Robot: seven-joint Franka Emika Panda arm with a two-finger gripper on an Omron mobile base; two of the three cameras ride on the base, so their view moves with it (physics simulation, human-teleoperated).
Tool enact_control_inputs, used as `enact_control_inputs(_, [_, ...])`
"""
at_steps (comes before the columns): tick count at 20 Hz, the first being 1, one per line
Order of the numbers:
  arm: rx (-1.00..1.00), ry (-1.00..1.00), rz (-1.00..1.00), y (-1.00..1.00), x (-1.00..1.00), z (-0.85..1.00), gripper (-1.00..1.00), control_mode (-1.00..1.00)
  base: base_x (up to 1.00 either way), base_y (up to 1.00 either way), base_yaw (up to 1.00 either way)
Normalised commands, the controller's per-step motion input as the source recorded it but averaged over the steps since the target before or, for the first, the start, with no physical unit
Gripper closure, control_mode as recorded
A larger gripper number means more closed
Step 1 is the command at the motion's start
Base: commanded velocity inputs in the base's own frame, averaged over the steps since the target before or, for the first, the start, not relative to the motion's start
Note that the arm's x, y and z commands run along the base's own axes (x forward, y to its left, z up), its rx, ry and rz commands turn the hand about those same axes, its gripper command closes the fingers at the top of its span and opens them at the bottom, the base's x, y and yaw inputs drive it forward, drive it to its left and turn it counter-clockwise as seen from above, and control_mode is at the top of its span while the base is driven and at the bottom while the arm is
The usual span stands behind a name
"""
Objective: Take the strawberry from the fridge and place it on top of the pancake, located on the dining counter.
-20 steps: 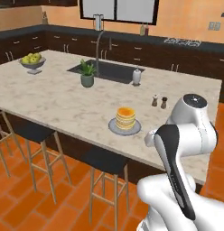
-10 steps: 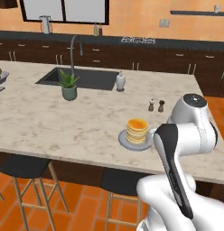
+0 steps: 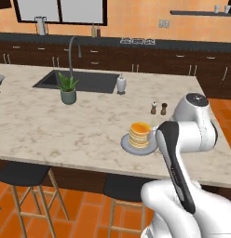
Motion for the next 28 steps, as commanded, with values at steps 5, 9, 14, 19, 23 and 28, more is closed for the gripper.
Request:
enact_control_inputs(5, [0.1,0.16,0.0,-0.08,1.0,0.0,1.0,-1.0,0.0,0.0,0.0])
enact_control_inputs(9, [0.01,0.27,-0.03,-0.02,0.98,0.0,1.0,-1.0,0.0,0.0,0.0])
enact_control_inputs(14, [0.0,0.29,-0.01,-0.01,0.78,-0.06,1.0,-1.0,0.0,0.0,0.0])
enact_control_inputs(19, [0.0,0.2,0.0,0.0,0.76,-0.3,1.0,-1.0,0.0,0.0,0.0])
enact_control_inputs(23, [0.0,0.14,0.0,0.0,0.69,-0.46,1.0,-1.0,0.0,0.0,0.0])
enact_control_inputs(28, [0.0,0.06,0.0,0.0,0.55,-0.44,1.0,-1.0,0.0,0.0,0.0])
